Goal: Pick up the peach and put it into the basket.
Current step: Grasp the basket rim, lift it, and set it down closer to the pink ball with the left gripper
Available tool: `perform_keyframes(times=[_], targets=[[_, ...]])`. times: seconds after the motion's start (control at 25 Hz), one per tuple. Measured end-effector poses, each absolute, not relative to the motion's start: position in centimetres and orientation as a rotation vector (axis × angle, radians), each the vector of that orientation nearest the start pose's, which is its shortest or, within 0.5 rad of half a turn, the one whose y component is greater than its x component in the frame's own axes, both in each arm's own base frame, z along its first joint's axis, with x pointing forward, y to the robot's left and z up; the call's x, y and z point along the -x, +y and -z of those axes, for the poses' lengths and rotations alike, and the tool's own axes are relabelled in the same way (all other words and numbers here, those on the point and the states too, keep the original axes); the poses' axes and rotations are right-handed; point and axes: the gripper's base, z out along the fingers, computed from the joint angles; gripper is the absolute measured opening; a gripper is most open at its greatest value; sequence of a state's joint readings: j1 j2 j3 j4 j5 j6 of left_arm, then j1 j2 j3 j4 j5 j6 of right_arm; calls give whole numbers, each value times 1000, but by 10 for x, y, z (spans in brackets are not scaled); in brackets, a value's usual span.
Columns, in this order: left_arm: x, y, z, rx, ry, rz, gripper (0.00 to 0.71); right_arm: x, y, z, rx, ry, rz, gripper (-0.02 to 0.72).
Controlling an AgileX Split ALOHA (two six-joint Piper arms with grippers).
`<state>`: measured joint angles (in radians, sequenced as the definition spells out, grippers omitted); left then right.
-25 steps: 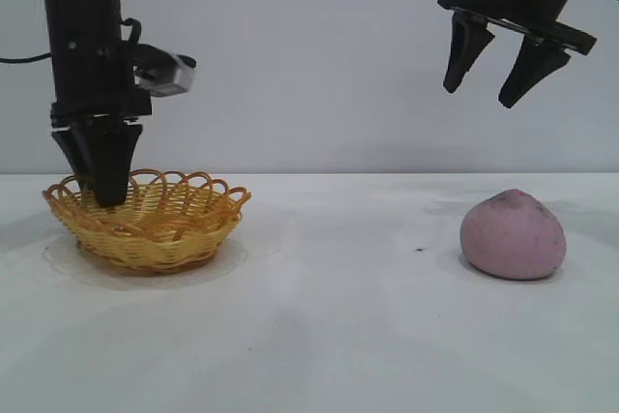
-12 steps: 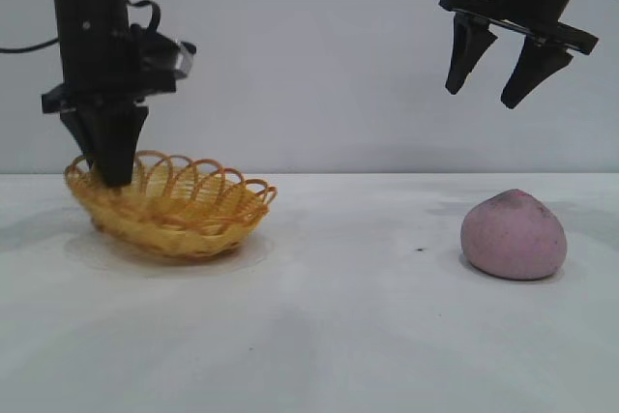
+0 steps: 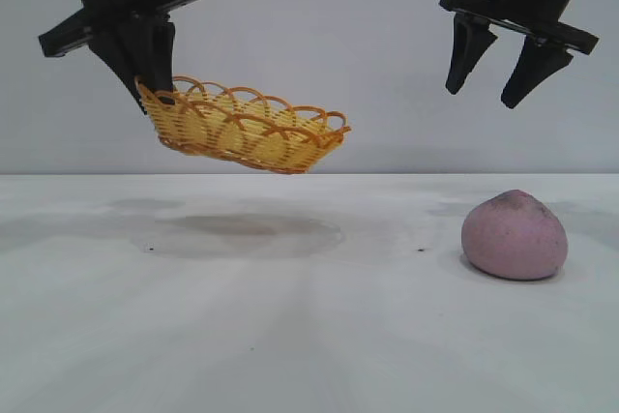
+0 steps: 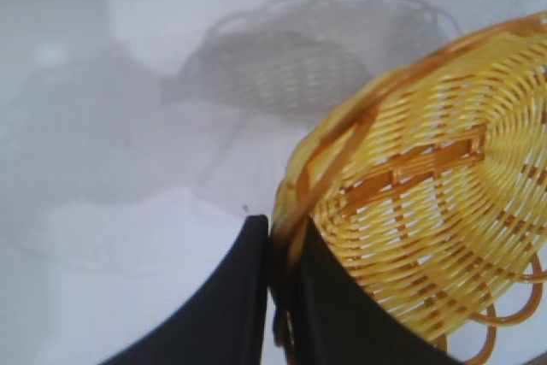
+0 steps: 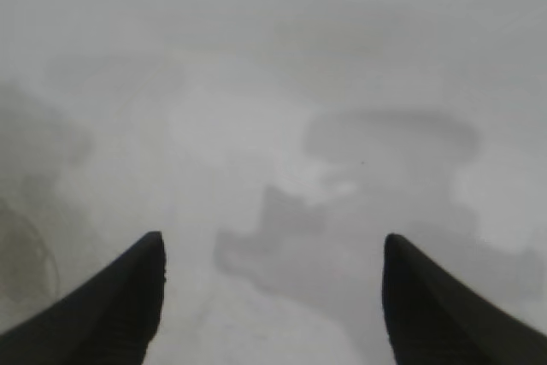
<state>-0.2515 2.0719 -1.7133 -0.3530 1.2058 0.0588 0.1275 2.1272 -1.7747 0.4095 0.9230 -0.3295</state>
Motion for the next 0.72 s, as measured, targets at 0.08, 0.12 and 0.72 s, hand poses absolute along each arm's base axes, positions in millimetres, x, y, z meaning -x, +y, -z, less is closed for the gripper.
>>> perform_keyframes(times=[0.08, 0.12, 0.72], targets=[[-395, -140, -216, -265, 3013, 571, 0, -458, 88, -219, 364, 2669, -454, 456], [-391, -143, -214, -236, 3002, 611, 0, -458, 88, -219, 364, 2669, -454, 456], [-373, -163, -137, -14, 3056, 774, 0, -456, 88, -219, 369, 2683, -463, 456]])
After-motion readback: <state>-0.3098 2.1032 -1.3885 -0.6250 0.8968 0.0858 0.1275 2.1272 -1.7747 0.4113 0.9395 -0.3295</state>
